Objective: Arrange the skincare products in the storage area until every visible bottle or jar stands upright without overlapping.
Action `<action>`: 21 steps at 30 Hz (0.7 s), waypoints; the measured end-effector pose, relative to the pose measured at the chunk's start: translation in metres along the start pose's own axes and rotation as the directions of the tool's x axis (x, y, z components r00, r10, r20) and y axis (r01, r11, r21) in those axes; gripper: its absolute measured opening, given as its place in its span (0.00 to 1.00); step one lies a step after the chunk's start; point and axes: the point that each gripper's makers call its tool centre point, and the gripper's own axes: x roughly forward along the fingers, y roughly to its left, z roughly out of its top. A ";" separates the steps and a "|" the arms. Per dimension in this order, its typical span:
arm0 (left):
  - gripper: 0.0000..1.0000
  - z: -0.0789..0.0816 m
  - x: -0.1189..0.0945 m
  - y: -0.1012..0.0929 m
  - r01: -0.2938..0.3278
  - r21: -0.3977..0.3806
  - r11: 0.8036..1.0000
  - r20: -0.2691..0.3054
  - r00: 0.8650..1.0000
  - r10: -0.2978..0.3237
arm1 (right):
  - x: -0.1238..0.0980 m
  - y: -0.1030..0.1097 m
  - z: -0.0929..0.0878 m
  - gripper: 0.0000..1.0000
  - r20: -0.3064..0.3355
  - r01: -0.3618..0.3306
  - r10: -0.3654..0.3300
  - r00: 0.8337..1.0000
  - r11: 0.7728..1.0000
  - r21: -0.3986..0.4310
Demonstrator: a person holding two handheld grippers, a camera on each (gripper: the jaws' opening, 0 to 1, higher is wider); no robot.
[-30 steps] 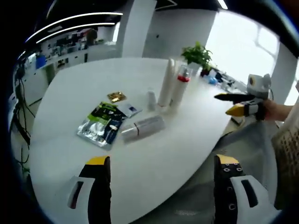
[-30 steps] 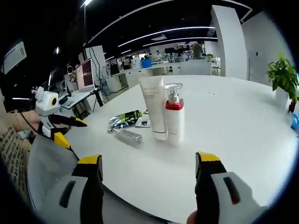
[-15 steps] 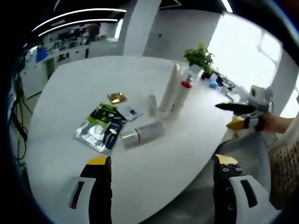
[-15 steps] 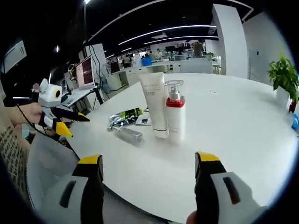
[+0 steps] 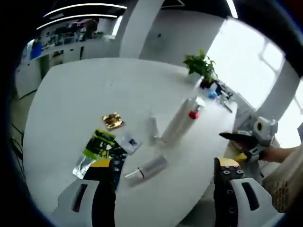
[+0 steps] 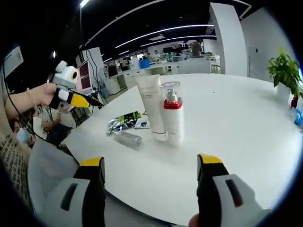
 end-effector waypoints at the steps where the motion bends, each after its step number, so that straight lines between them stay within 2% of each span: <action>1: 0.84 0.005 0.002 0.000 0.002 0.003 1.000 0.001 1.000 -0.002 | 0.000 -0.001 0.000 0.79 0.002 0.002 -0.002 1.000 1.000 0.002; 5: 0.84 0.031 0.013 -0.001 0.011 0.039 0.999 -0.001 1.000 -0.011 | 0.000 -0.003 0.000 0.79 0.004 0.010 -0.010 1.000 1.000 0.010; 9: 0.83 0.055 0.026 -0.002 0.040 0.005 0.999 0.027 0.999 -0.040 | -0.001 -0.005 0.000 0.79 0.007 0.021 -0.021 1.000 1.000 0.019; 11: 0.81 0.063 0.033 0.000 0.048 -0.016 0.999 0.029 0.998 -0.047 | -0.001 -0.006 0.000 0.79 0.007 0.025 -0.026 1.000 0.999 0.021; 16: 0.80 0.074 0.056 0.005 0.046 0.007 0.999 -0.006 0.999 -0.046 | -0.001 -0.007 -0.001 0.79 0.003 0.032 -0.032 0.999 0.999 0.022; 21: 0.80 0.085 0.084 0.012 0.056 -0.011 0.998 -0.025 0.998 -0.056 | 0.000 -0.009 -0.002 0.78 -0.001 0.041 -0.041 0.999 0.999 0.034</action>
